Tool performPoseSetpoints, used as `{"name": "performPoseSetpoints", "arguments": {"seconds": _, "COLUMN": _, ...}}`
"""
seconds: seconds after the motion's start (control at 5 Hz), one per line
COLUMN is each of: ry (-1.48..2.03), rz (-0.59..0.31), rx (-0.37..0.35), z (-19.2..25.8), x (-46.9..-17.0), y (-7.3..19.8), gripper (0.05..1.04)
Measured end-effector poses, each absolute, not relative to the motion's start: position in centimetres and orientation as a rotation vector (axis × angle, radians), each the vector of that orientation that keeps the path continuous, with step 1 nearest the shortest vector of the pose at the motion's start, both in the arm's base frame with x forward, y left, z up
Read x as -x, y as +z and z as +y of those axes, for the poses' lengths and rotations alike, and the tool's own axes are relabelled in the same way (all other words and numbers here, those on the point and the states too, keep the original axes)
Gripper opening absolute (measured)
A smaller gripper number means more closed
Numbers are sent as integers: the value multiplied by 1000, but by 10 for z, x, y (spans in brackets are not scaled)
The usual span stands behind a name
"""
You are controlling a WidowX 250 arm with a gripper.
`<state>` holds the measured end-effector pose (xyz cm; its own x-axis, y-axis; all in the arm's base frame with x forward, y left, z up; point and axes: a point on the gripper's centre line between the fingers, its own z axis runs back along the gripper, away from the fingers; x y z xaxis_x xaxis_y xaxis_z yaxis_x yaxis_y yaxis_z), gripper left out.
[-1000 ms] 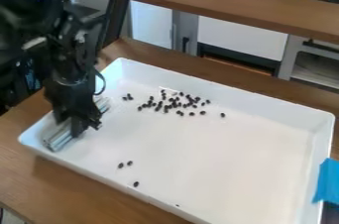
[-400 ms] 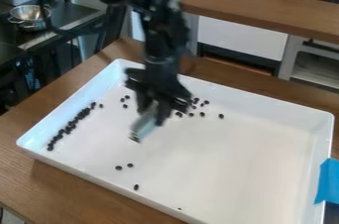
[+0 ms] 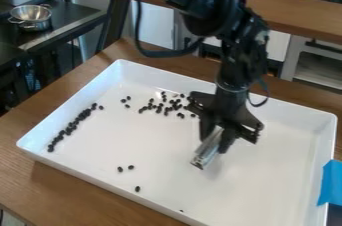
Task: Sweep into pile
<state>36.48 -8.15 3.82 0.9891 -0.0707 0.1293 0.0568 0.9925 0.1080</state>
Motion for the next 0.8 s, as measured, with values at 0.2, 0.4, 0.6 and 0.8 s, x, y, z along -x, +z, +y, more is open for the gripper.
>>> {"name": "performPoseSetpoints", "arguments": {"seconds": 0.2, "ry": -20, "rz": -103, "rx": -114, "z": -87, "x": -382, "y": 27, "gripper": 376}}
{"name": "performPoseSetpoints", "arguments": {"seconds": 0.4, "ry": -6, "rz": -101, "rx": -124, "z": -90, "x": -391, "y": 23, "gripper": 376}}
{"name": "performPoseSetpoints", "arguments": {"seconds": 0.6, "ry": 5, "rz": -112, "rx": -130, "z": -77, "x": -396, "y": 23, "gripper": 376}}
{"name": "performPoseSetpoints", "arguments": {"seconds": 0.8, "ry": 3, "rz": -105, "rx": -132, "z": -61, "x": -398, "y": 21, "gripper": 376}}
